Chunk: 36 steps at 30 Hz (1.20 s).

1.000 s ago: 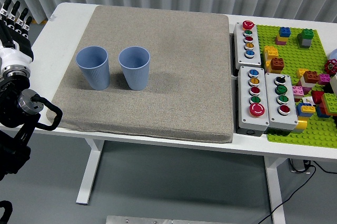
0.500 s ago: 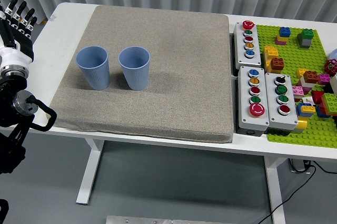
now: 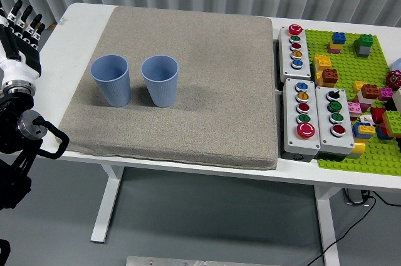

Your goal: Pick cup pour cup place

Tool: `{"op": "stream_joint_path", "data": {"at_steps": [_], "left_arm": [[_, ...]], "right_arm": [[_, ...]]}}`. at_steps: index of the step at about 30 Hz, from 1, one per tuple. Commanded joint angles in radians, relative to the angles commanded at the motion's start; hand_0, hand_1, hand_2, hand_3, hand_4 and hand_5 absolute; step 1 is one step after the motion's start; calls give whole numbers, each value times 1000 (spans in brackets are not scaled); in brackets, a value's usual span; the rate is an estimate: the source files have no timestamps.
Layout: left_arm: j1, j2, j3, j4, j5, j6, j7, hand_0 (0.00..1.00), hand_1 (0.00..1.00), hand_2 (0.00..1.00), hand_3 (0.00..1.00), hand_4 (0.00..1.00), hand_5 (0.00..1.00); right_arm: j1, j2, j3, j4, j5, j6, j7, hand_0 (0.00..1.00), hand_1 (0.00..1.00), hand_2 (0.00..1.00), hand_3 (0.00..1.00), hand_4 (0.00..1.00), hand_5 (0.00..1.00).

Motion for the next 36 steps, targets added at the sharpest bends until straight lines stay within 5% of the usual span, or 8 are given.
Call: {"op": "stream_joint_path", "data": {"at_steps": [36], "left_arm": [[-18, 5, -10, -4, 5, 10, 2, 842, 816, 879, 864, 825, 998]], "right_arm": [[12, -3, -6, 0, 17, -4, 5, 697, 697, 629, 610, 190, 308]]}}
